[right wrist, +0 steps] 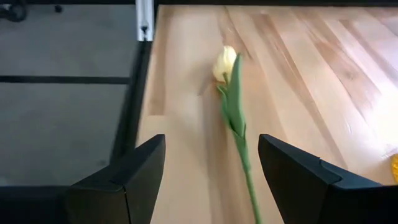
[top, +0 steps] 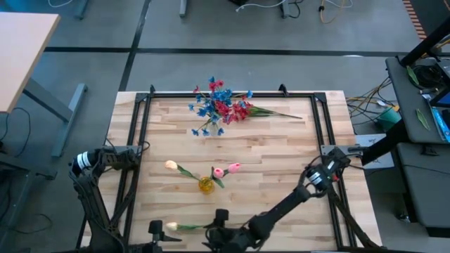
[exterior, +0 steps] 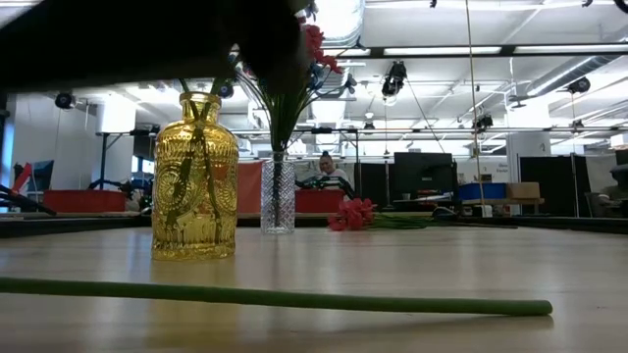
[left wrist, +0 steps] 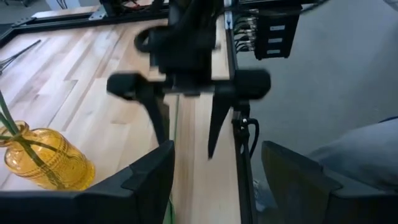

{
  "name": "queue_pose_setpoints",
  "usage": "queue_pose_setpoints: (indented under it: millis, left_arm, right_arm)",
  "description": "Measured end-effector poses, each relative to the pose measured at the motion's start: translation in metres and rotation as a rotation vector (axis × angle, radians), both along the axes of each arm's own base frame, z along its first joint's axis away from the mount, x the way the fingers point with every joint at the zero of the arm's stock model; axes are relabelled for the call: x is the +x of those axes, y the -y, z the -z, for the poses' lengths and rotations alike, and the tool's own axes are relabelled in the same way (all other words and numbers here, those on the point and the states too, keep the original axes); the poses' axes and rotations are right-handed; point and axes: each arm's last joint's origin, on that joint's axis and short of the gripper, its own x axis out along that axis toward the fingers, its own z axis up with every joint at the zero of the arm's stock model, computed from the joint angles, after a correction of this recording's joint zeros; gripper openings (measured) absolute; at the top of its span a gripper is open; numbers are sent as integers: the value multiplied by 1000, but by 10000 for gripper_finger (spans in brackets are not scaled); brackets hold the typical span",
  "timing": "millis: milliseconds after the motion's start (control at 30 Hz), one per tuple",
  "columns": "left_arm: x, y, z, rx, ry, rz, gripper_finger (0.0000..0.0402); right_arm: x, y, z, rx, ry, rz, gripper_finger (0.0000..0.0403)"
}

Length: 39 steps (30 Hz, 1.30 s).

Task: Sort flowers into vase by color
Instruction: Put the light yellow tulip into the yellow vase

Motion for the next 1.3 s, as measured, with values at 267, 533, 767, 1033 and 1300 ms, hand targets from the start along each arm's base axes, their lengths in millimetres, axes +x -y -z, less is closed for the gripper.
queue_pose_setpoints:
  millis: [267, 533, 767, 1033, 1300]
  left_arm:
    - [0, 0, 0, -5, 4, -1, 224]
    - [1, 0, 0, -6, 5, -5, 224]
    - [6, 1, -1, -24, -11, 15, 224]
    - [8, 2, -12, 107, 3, 151, 221]
    - [15, -18, -46, 214, 33, 252, 178]
  right_arm:
    - [21, 18, 33, -14, -124, 25, 233]
    - [29, 31, 42, 66, -188, 4, 159]
    - [32, 36, 42, 92, -210, -34, 27]
    - [13, 25, 9, -46, -254, -118, 13]
    - [-51, 1, -70, -241, -211, -97, 13]
